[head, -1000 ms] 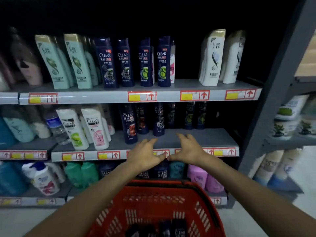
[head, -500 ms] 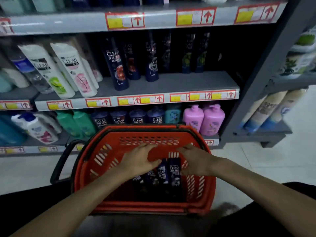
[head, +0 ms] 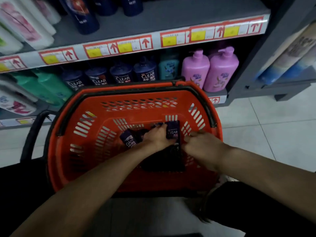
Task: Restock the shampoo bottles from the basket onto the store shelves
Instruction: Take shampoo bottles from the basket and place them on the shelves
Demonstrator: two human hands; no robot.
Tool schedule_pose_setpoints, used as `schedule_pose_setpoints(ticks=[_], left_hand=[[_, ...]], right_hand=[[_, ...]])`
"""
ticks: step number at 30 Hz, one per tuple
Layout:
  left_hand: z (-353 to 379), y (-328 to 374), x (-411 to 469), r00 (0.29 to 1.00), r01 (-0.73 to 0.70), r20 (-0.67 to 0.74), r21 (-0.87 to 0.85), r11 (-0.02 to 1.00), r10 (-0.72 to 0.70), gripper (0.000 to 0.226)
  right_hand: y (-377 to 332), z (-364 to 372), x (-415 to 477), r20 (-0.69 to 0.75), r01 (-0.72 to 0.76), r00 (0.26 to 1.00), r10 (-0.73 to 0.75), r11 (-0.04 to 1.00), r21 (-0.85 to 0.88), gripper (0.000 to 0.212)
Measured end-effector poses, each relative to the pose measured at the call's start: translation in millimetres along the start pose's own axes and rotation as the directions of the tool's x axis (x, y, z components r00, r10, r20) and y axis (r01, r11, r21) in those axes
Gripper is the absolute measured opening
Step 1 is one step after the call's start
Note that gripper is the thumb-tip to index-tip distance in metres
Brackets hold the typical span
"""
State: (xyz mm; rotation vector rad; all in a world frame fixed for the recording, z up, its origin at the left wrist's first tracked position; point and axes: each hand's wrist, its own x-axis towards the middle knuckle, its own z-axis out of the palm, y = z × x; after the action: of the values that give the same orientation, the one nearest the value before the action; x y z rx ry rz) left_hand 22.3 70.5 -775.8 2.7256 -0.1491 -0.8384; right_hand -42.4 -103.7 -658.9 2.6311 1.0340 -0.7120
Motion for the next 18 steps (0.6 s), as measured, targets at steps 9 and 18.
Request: schedule_pose_setpoints(ticks=[9,18], left_hand=[[34,57,46,0.927,0.345,-0.101,-0.142,0.928,-0.36,0.075],[33,66,48,0.85,0.497,0.002,-0.336,0.8,-0.527,0.077]], right_hand=[[5,14,7,-0.061,0.005,0.998,-0.002,0.998,0.057,0.03],[8,14,4,-0.069,-0.028,0.997,0.032,0.998,0.059,0.026]])
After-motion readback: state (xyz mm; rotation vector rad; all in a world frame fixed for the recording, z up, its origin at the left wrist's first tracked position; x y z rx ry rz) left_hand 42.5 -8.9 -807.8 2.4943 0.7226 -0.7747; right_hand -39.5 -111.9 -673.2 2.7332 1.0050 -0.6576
